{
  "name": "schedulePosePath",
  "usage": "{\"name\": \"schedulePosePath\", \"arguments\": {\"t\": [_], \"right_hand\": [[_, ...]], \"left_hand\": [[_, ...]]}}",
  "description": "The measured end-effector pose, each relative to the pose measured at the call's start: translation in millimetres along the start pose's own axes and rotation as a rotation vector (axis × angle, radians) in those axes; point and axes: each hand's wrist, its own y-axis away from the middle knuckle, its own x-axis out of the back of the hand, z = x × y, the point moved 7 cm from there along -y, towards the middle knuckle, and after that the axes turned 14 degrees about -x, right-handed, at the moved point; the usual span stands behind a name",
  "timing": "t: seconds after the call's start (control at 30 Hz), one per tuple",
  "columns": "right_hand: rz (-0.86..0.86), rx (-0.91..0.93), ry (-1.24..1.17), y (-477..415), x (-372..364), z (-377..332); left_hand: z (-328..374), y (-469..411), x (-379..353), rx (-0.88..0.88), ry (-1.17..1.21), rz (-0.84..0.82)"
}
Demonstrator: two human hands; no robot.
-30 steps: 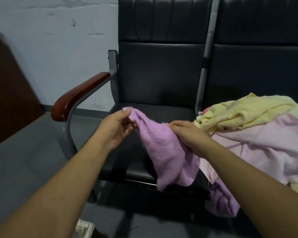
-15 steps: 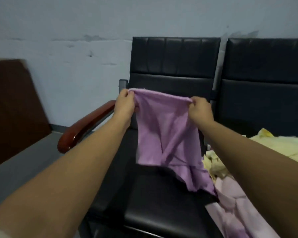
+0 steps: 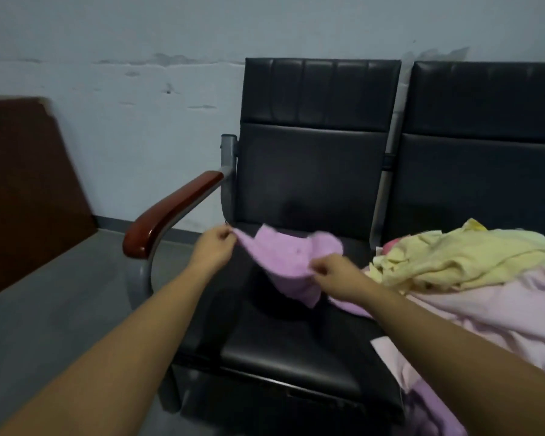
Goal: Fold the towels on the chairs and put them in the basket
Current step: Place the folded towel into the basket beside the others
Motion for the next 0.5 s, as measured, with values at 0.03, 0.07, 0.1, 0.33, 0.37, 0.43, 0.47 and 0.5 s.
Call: {"name": "schedulePosePath", "arguments": {"t": [0.03,0.07,0.1,0.33,0.37,0.43,0.47,0.5], "right_hand": [[-0.146,-0.010,0.076,11,-24,7],[-0.282,-0.035,0.111,23,-42,13],[-0.359,-0.061,0.110,30,-54,20],[-0.136,-0.151,0.128,15,-62,29],[-0.189,-0.121,0.201,17,-74,28],[-0.203,-0.042,0.382,23,-97,25],[-0.181,-0.006,0.422,26,-101,21],[-0.180,0.013,0.411,28,-103,16]], "left_hand": [[-28,17,-5,0.116,0.072,0.001],[-55,34,-10,0.225,0.133,0.009],[-73,49,-13,0.291,0.177,0.020],[-91,80,-28,0.506,0.658,0.069],[-89,84,-34,0.542,0.701,0.039],[-85,91,-42,0.588,0.745,-0.008],[-84,93,-41,0.608,0.717,-0.014],[-83,95,-37,0.613,0.655,0.001]]}}
